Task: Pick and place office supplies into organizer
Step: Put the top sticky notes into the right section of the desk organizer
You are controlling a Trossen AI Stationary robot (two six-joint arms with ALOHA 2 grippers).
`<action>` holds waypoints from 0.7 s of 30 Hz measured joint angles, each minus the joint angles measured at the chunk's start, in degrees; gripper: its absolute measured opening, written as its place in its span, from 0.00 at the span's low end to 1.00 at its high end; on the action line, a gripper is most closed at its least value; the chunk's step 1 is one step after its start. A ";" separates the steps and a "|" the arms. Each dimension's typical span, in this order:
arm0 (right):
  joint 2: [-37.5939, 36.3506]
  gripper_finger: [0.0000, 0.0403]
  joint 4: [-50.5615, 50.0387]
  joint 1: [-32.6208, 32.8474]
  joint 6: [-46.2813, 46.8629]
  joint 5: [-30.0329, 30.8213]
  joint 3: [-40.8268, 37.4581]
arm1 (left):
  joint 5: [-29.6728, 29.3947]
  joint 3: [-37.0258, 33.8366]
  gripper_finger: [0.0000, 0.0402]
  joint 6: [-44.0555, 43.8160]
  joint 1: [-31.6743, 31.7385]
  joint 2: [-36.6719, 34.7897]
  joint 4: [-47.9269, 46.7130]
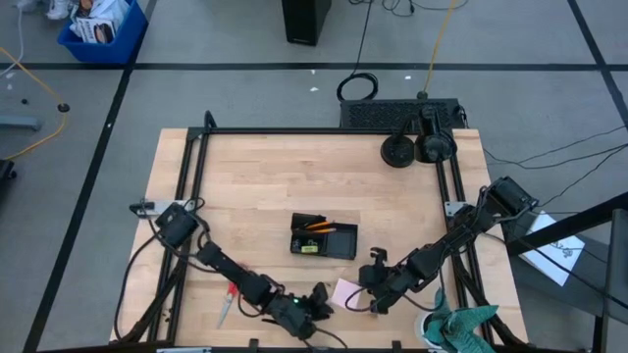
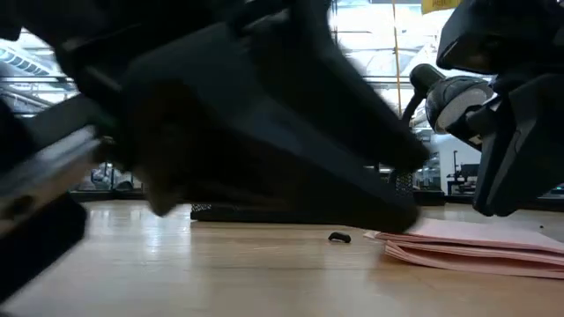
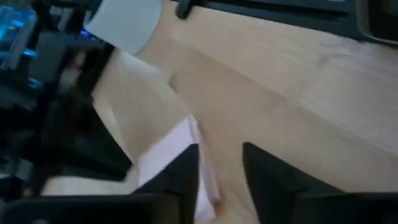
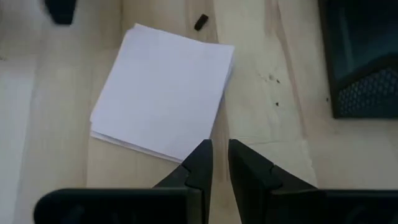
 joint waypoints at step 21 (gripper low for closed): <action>0.00 0.12 15.86 -4.13 0.60 -2.11 -7.81 | -0.02 3.76 0.63 -2.19 3.87 2.23 -11.78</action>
